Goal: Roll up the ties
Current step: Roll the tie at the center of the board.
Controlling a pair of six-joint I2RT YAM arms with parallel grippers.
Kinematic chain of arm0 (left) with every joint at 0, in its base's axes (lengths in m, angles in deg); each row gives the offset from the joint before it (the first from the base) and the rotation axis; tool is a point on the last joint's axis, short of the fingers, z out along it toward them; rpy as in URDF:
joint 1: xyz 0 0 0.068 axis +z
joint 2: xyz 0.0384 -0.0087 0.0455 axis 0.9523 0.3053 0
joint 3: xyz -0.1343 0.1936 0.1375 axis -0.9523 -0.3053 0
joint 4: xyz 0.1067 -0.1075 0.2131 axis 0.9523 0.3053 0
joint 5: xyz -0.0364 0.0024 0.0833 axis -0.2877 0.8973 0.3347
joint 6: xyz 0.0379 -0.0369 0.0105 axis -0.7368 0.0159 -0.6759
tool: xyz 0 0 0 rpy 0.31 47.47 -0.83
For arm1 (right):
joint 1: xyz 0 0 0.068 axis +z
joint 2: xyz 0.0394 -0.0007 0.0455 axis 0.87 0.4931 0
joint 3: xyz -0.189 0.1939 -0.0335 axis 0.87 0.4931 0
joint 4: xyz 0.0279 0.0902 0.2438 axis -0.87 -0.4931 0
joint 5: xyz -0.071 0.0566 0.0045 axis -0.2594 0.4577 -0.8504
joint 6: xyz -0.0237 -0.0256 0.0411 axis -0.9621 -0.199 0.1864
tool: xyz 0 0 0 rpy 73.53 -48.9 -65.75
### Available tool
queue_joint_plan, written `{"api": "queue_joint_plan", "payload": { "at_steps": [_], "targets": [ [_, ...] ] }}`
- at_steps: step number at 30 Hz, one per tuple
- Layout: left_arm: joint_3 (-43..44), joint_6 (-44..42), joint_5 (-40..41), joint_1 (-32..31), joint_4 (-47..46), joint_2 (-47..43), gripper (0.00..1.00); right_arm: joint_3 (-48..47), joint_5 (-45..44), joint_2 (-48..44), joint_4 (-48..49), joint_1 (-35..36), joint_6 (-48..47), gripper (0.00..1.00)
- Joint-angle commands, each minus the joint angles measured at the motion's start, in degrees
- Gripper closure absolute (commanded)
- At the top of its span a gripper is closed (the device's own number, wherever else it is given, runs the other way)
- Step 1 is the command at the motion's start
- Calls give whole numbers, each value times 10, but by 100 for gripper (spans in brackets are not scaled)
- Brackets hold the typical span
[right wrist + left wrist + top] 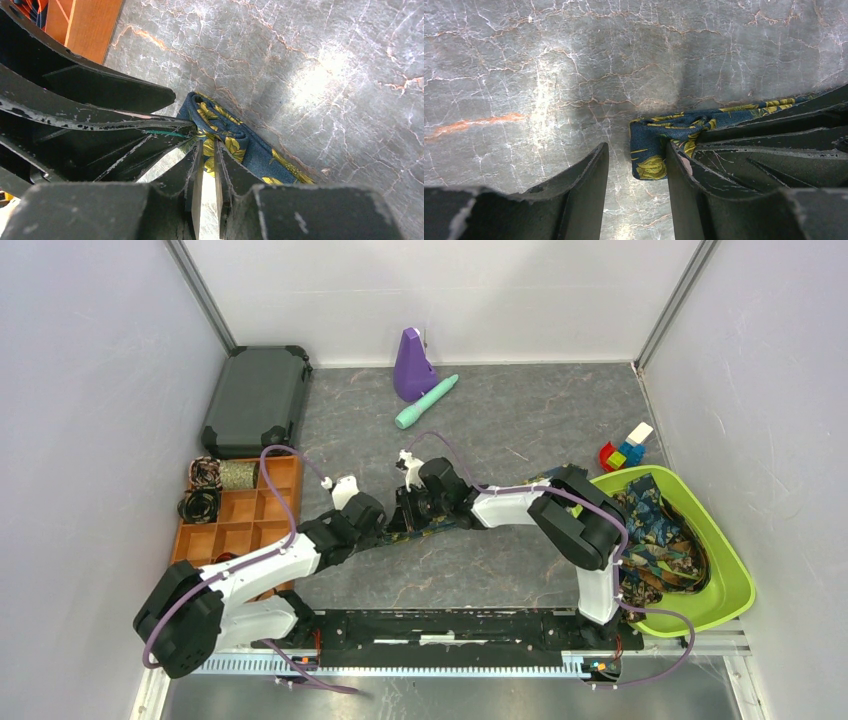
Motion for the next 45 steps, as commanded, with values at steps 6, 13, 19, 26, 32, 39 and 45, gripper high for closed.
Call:
{"api": "queue_joint_plan", "payload": {
  "at_steps": [6,13,19,26,32,39,45],
  "targets": [
    [6,-33,-4,1,24,-5,45,25,-21,-7,-15,-2,-22,81],
    [25,-24,-24,1,49,-44,25,47,-22,0,4,-2,-18,81],
    [6,4,-36,1,41,-92,24,67,-29,0,17,-4,-16,82],
    [-62,53,-57,1,-38,-147,24,98,-24,-4,41,-11,-10,84],
    [-99,81,-62,1,-91,-164,24,110,-22,-9,48,-14,-10,84],
    [-151,158,-71,1,-162,-172,26,117,-20,-11,55,-16,-8,84],
    [-195,251,-54,1,-191,-220,26,119,-18,-12,60,-16,-5,84]
  ]
}}
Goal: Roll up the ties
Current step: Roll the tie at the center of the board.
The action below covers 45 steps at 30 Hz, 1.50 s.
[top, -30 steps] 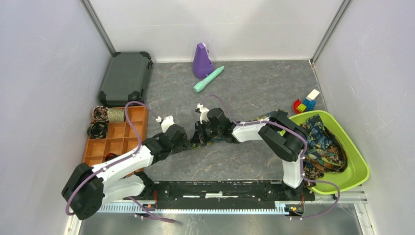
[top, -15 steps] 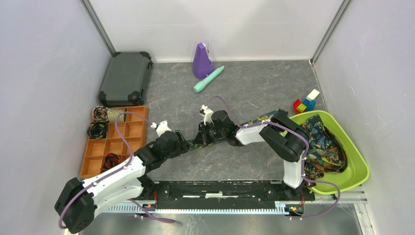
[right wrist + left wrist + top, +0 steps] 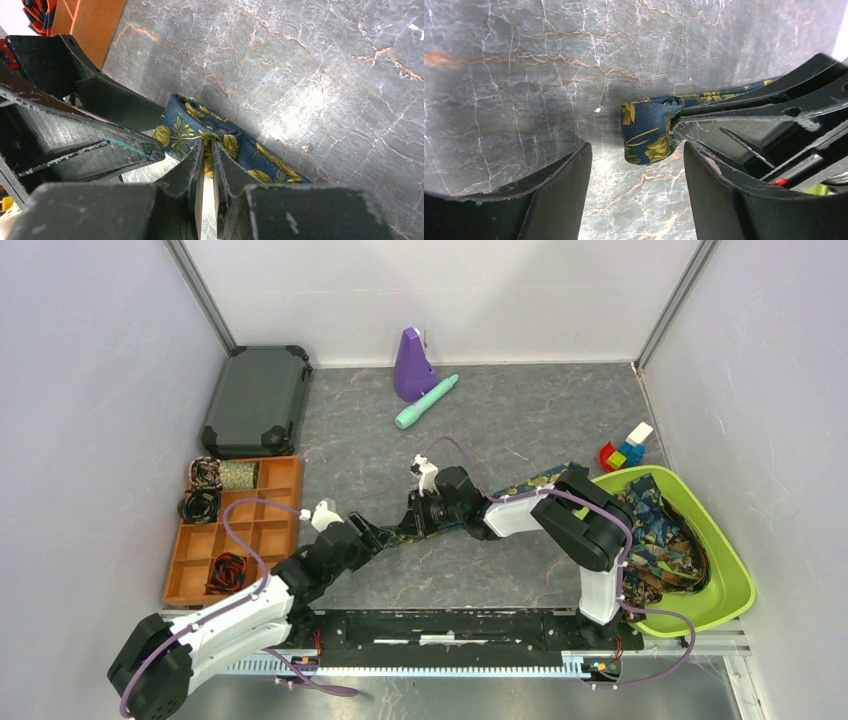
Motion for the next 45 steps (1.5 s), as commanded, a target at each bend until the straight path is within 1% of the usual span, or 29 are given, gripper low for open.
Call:
{"api": "queue_joint_plan", "payload": {
  "at_steps": [1,4,7,16,21,26,32,34,37,39,40,41,45],
  "targets": [
    [-27,105,19,1,-41,-36,26,23,-15,6,-66,-2,-11,84],
    [-35,121,25,1,-39,-51,26,25,-15,7,-64,-2,-11,84],
    [-40,137,30,1,-41,-44,27,25,-14,8,-62,-2,-10,84],
    [-32,139,21,1,-114,38,33,25,-12,7,-60,-2,-9,84],
    [-20,136,18,1,-121,72,39,25,-11,6,-60,-2,-8,84],
    [-26,137,22,1,-134,83,46,25,-11,6,-59,-2,-7,84],
    [-26,125,20,1,-159,105,51,25,-10,6,-58,-2,-7,85],
    [-24,116,17,1,-171,112,57,24,-11,6,-58,-2,-7,84],
    [-18,101,13,1,-181,120,69,24,-10,4,-58,-2,-7,85],
    [-8,88,12,1,-167,122,79,21,-9,3,-63,-2,-9,85],
    [0,84,11,1,-147,122,86,18,-9,2,-69,-2,-13,84],
    [8,79,12,1,-128,122,90,13,-8,0,-75,-2,-15,84],
    [29,55,16,1,-69,110,93,-12,-2,-17,-111,-2,-32,82]
  ]
}}
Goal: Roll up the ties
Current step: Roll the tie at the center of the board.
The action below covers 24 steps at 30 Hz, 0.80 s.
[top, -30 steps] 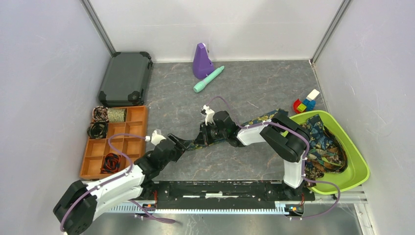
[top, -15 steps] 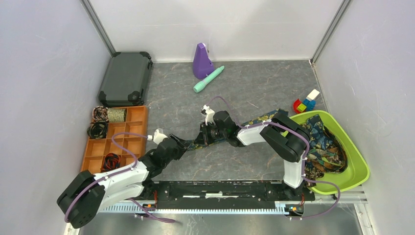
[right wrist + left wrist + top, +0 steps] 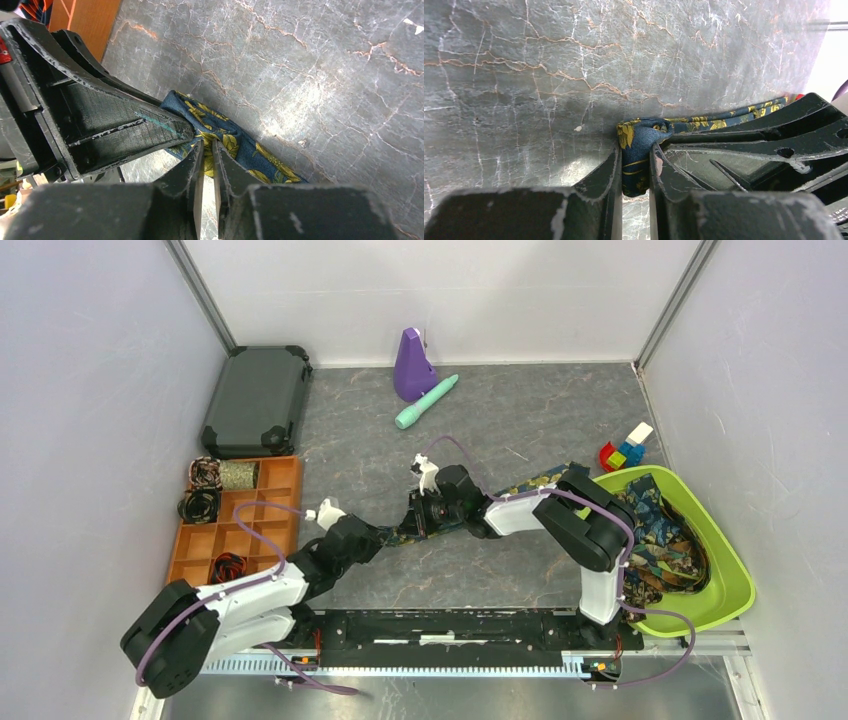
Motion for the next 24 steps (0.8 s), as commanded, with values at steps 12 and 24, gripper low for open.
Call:
{"api": "queue_joint_plan", "payload": {
  "at_steps": [12,24],
  "targets": [
    [105,-140,50,1,279,-86,97,-55,-30,-92,-189,3,-48,61],
    [121,-182,58,1,331,-93,97,-96,-37,-23,-150,52,-3,72]
  ]
}}
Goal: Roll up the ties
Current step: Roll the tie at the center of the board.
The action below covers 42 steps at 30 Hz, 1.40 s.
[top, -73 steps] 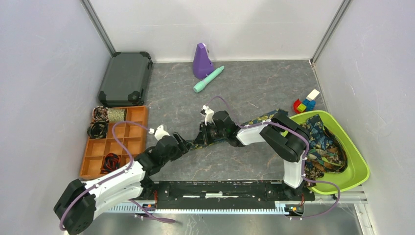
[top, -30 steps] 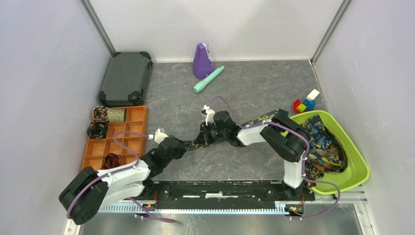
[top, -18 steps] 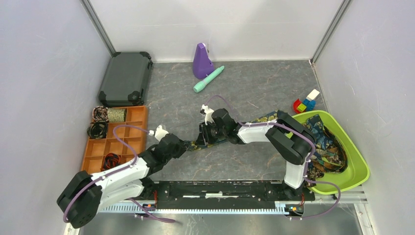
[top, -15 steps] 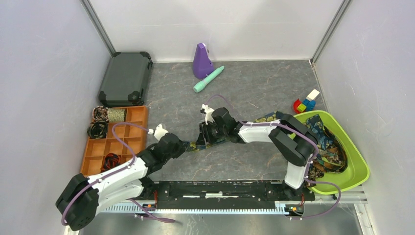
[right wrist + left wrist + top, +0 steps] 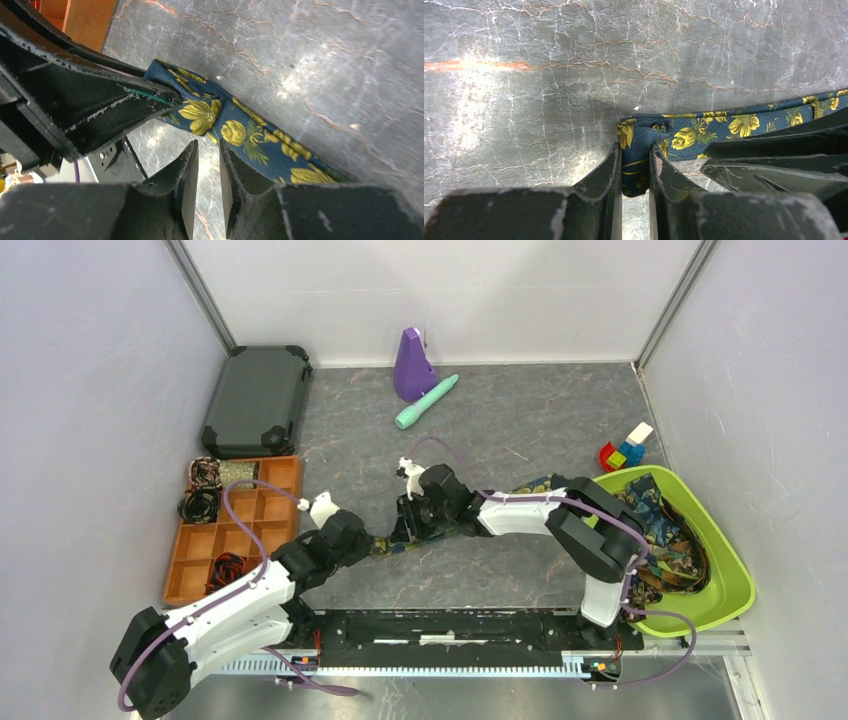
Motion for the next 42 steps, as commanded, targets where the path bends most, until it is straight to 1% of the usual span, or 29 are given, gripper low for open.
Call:
{"api": "queue_joint_plan", "payload": {
  "at_steps": [1,6,15,18,23,30,42],
  "targets": [
    [24,-46,22,1,26,3,97,-44,-14,38,22,17,15,74],
    [27,-54,26,1,34,3,97,-73,-14,82,30,32,26,77],
    [45,-74,30,1,50,16,97,-101,-8,124,44,46,36,83],
    [59,-82,45,1,72,20,97,-101,-9,117,37,46,28,83],
    [74,-97,66,1,100,28,97,-99,-23,79,4,44,4,83],
    [85,-113,80,1,116,39,97,-83,-42,39,0,43,-2,82],
    [96,-125,88,0,125,53,97,-95,-29,104,29,43,-3,83]
  ]
}}
